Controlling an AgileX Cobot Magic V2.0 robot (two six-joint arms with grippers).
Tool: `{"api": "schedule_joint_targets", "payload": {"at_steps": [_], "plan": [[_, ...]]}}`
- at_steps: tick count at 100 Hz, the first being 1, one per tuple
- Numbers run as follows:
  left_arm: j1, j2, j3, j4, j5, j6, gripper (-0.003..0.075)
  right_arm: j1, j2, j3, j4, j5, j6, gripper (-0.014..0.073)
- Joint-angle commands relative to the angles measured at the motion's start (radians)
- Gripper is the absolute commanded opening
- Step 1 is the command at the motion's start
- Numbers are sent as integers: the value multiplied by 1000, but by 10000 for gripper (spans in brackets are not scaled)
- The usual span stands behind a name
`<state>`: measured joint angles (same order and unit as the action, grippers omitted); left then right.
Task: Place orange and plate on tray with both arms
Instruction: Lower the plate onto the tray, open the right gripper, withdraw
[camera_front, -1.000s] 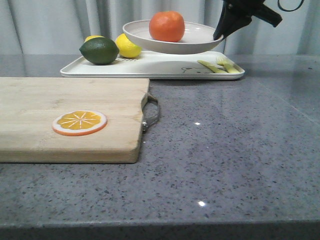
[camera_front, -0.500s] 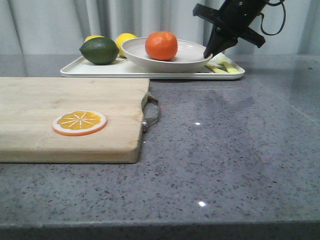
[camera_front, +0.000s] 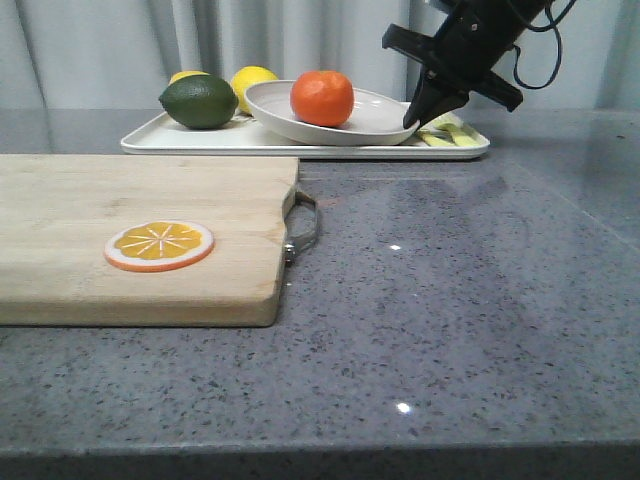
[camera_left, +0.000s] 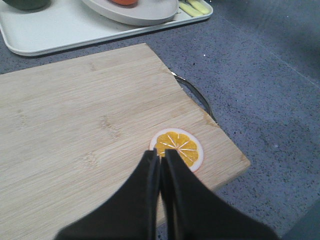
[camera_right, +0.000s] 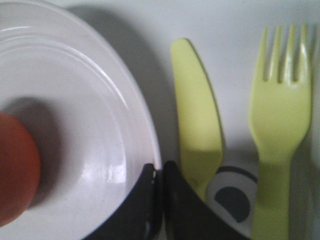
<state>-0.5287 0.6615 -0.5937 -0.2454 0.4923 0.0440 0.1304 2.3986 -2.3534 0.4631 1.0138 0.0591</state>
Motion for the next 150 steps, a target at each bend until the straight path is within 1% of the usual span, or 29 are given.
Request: {"api": "schedule_joint_targets", "payload": {"at_steps": [1, 13, 22, 65, 69, 74, 81, 92, 96, 100, 132, 150], "plan": [[6, -3, -27, -13, -71, 0, -19, -3, -69, -35, 29, -40, -11, 7], [6, -3, -27, -13, -71, 0, -19, -3, -69, -35, 29, -40, -11, 150], [6, -3, -27, -13, -71, 0, -19, -3, -71, -35, 29, -40, -11, 213], [6, -3, -27, -13, -71, 0, -19, -4, -137, -35, 29, -7, -11, 223], [6, -3, -27, -13, -71, 0, -19, -4, -143, -35, 29, 7, -11, 217], [6, -3, -27, -13, -70, 0, -19, -4, -153, -35, 28, 30, -11, 187], [6, -3, -27, -13, -70, 0, -19, -4, -166, -35, 22, 58, -19, 106], [6, -3, -27, -13, -70, 0, -19, -4, -185, -35, -3, 100, -43, -43], [6, -3, -27, -13, -70, 0, -19, -4, -192, -35, -14, 119, -43, -76], [6, -3, -27, -13, -70, 0, -19, -4, -200, -35, -22, 138, -43, -67], [6, -3, -27, -13, -70, 0, -19, -4, -306, -30, -118, 217, -51, -69], [6, -3, -27, -13, -70, 0, -19, -4, -394, 8, -119, 224, -51, -69]]}}
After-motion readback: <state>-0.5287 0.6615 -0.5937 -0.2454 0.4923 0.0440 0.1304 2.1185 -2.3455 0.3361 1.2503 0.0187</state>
